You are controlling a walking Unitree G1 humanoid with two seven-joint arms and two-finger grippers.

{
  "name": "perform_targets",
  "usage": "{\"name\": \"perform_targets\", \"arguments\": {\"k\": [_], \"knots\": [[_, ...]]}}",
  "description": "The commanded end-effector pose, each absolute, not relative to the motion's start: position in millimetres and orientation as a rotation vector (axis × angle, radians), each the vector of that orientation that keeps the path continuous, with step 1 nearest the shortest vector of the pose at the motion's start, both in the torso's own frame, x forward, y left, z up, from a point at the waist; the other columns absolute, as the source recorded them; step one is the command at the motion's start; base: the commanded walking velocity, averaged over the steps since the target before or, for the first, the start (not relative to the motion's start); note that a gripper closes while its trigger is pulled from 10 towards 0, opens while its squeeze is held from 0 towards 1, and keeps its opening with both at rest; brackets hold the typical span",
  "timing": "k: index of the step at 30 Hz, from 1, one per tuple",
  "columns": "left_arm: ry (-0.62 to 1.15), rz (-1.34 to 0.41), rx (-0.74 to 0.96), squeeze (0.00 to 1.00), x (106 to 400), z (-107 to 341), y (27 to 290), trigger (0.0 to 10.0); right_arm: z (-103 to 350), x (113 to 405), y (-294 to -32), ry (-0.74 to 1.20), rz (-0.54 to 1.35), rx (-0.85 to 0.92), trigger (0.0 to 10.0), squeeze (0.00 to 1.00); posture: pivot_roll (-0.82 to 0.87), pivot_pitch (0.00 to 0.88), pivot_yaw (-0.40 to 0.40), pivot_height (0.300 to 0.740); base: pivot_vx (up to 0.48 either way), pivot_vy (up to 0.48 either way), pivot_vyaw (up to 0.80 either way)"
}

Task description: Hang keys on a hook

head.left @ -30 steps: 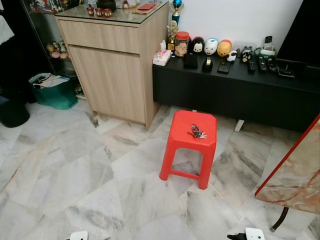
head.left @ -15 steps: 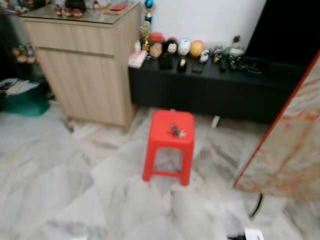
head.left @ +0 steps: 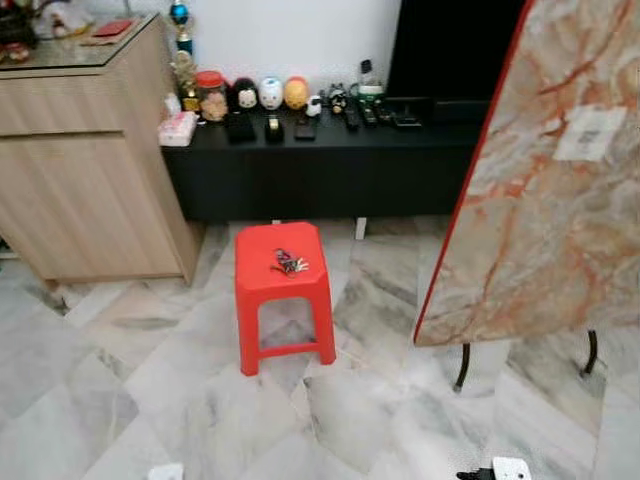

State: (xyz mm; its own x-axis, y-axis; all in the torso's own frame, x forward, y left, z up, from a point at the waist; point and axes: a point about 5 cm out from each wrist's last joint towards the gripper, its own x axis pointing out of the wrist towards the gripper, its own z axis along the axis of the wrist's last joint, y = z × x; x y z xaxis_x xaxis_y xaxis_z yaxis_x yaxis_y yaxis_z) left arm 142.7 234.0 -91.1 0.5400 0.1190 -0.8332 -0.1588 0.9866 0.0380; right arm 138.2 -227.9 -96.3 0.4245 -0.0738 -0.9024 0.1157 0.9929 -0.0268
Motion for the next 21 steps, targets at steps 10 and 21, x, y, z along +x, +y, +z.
{"name": "perform_targets", "arguments": {"k": [10,21], "knots": [[0.988,0.184,-0.043,0.00,140.1,-89.7,242.8,10.0,-95.3,139.7,-230.0,1.123,-0.119,0.035,10.0,0.00,0.06,0.000,-0.035,0.740,0.000,0.000,-0.66],[0.988,0.188,-0.046,0.00,136.5,-90.9,242.4,10.0,-94.8,140.2,-231.2,1.123,-0.114,0.028,10.0,0.00,0.06,0.000,-0.043,0.740,0.000,-0.135,-0.66]]}}
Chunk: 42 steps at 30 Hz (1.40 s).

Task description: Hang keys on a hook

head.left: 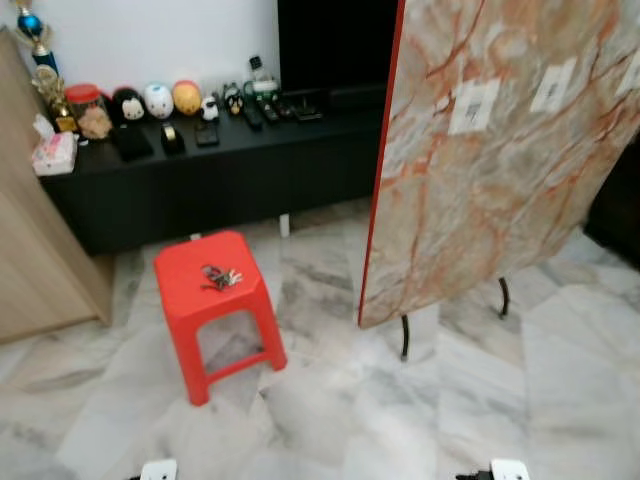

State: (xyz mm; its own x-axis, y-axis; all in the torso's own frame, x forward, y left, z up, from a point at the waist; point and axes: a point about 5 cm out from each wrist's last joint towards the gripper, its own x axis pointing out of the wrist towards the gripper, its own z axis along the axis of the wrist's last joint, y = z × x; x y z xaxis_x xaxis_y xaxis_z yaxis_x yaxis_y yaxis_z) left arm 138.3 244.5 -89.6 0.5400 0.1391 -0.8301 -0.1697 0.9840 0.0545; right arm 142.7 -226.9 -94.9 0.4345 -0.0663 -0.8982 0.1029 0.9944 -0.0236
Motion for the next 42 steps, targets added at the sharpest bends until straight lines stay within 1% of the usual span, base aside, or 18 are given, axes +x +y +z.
{"name": "perform_targets", "arguments": {"k": [1,23,36,39,42], "knots": [[0.988,0.188,-0.046,0.00,136.4,-90.9,242.4,10.0,-94.8,140.2,-231.2,1.123,-0.114,0.028,10.0,0.00,0.06,0.000,-0.043,0.740,0.000,0.000,-0.66],[0.992,0.171,-0.027,0.00,137.2,-90.8,242.0,10.0,-95.6,140.0,-228.1,1.126,-0.105,0.030,10.0,0.00,0.06,0.000,-0.031,0.740,0.000,0.000,-0.64],[0.997,0.161,0.000,0.00,135.9,-90.6,243.9,10.0,-95.6,139.9,-228.4,1.129,-0.101,0.028,10.0,0.00,0.07,0.000,-0.039,0.740,0.000,0.000,-0.61],[0.999,0.163,0.000,0.00,135.3,-91.0,243.5,10.0,-95.5,140.2,-228.6,1.126,-0.103,0.029,10.0,0.00,0.06,0.000,-0.040,0.740,0.000,-0.442,-0.60],[0.999,0.174,-0.014,0.00,134.6,-91.4,243.0,10.0,-95.1,140.8,-228.8,1.122,-0.100,0.027,10.0,0.00,0.07,0.000,-0.041,0.740,0.000,0.000,0.00]]}}
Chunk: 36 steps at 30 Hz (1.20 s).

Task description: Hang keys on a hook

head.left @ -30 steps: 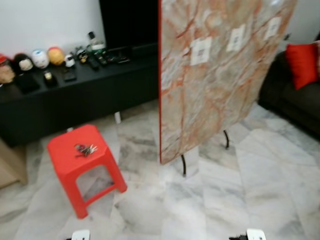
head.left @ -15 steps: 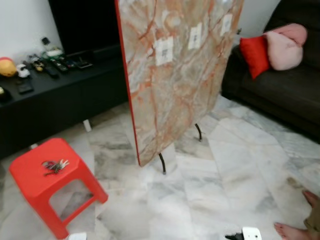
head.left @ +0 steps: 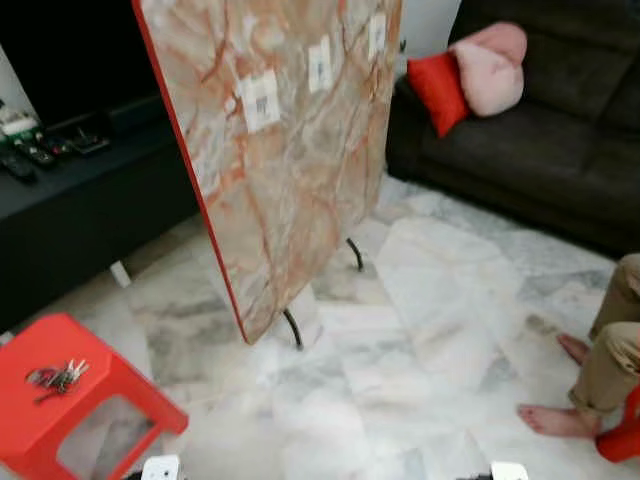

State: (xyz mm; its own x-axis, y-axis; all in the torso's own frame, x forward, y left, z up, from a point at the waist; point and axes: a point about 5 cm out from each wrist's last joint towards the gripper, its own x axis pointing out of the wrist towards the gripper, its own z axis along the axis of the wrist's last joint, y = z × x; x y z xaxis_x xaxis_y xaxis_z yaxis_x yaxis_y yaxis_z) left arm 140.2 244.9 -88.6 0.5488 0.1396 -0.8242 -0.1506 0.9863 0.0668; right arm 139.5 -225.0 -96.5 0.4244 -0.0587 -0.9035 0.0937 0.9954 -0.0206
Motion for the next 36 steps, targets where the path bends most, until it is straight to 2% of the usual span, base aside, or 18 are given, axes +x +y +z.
{"name": "perform_targets", "arguments": {"k": [1,9,13,14,18,19,20,24,29,36], "knots": [[0.999,0.173,-0.015,0.00,134.5,-91.5,242.8,10.0,-95.0,141.1,-228.8,1.121,-0.093,0.020,10.0,0.00,0.07,0.000,-0.042,0.740,0.000,0.000,0.00],[0.940,0.191,-0.021,0.00,143.8,-86.1,247.3,10.0,-94.8,141.1,-229.5,1.118,-0.099,0.026,10.0,0.00,0.07,0.000,-0.046,0.740,0.000,0.000,0.00],[0.849,0.203,-0.033,0.00,161.6,-76.4,251.2,10.0,-94.5,141.1,-230.5,1.117,-0.101,0.024,10.0,0.00,0.08,0.000,-0.057,0.740,0.000,0.000,0.00],[0.762,0.178,-0.028,0.00,182.2,-67.6,243.6,10.0,-94.1,141.5,-231.5,1.114,-0.098,0.021,10.0,0.00,0.09,0.000,-0.068,0.740,0.000,0.000,0.00],[0.661,0.154,-0.021,0.00,199.4,-56.9,239.4,10.0,-93.7,141.8,-232.6,1.112,-0.094,0.016,10.0,0.00,0.10,0.000,-0.077,0.740,0.000,0.000,0.00],[0.587,0.134,-0.008,0.00,209.7,-48.3,238.6,10.0,-93.4,142.0,-233.2,1.111,-0.090,0.012,10.0,0.00,0.11,0.000,-0.081,0.740,0.000,0.000,0.00],[0.372,0.091,0.023,0.00,232.0,-22.6,235.6,10.0,-93.1,142.2,-234.3,1.113,-0.084,0.009,10.0,0.00,0.11,0.000,-0.089,0.740,0.000,0.000,0.00],[0.086,0.026,0.056,0.00,247.9,25.2,219.0,10.0,-92.6,142.6,-235.6,1.112,-0.078,0.002,10.0,0.00,0.12,0.000,-0.099,0.740,0.000,0.000,0.00],[-0.052,-0.017,0.068,0.00,250.6,63.5,206.8,10.0,-92.2,142.8,-236.7,1.111,-0.079,-0.002,10.0,0.00,0.12,0.000,-0.104,0.740,0.000,0.000,0.00],[-0.176,-0.181,0.164,0.00,256.3,99.1,169.3,10.0,-91.4,143.8,-238.8,1.101,-0.103,0.000,10.0,0.00,0.11,0.000,-0.102,0.740,0.000,0.000,0.00]]}}
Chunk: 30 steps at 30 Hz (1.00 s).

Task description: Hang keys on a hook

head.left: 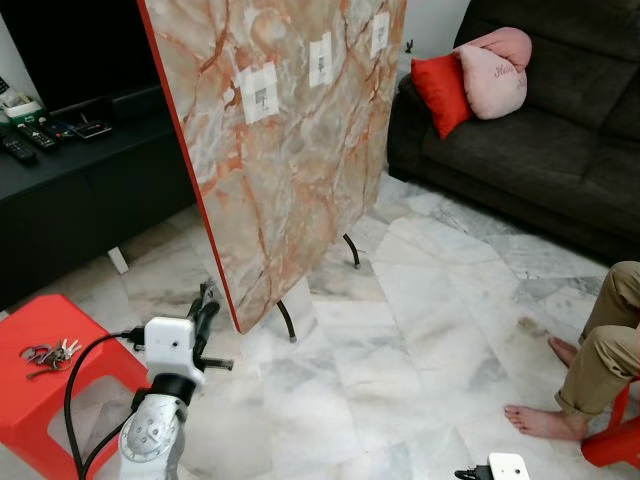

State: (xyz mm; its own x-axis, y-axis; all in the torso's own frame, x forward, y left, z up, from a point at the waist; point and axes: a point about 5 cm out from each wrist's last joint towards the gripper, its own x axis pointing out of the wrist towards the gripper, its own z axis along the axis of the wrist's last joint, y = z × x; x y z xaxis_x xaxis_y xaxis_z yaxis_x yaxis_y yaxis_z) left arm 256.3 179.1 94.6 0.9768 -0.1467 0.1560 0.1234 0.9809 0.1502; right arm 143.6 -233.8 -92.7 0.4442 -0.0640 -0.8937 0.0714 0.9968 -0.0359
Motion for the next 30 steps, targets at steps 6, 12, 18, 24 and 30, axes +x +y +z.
{"name": "perform_targets", "arguments": {"k": [6,12,18,24,30], "knots": [[-0.187,-0.268,0.179,0.00,263.0,109.7,147.9,10.0,-91.3,144.2,-238.4,1.103,-0.098,-0.004,10.0,0.00,0.10,0.000,-0.098,0.740,0.000,0.000,-0.42],[-0.182,-0.315,0.189,0.00,262.8,109.4,141.3,10.0,-91.2,144.9,-237.4,1.094,-0.099,0.001,10.0,0.00,0.10,0.000,-0.091,0.740,0.000,0.000,-0.33],[-0.182,-0.329,0.192,0.00,263.9,108.8,138.3,10.0,-91.4,145.0,-236.9,1.090,-0.108,0.006,10.0,0.00,0.09,0.000,-0.083,0.740,0.000,0.000,0.00],[-0.173,-0.350,0.194,0.00,266.2,104.7,132.9,10.0,-91.7,144.5,-236.2,1.093,-0.105,0.004,10.0,0.00,0.09,0.000,-0.080,0.740,0.266,0.000,0.00],[-0.166,-0.363,0.196,0.00,266.1,99.6,128.9,10.0,-92.1,144.1,-235.5,1.095,-0.098,0.000,10.0,0.00,0.09,0.000,-0.075,0.740,0.311,0.000,0.00]]}}
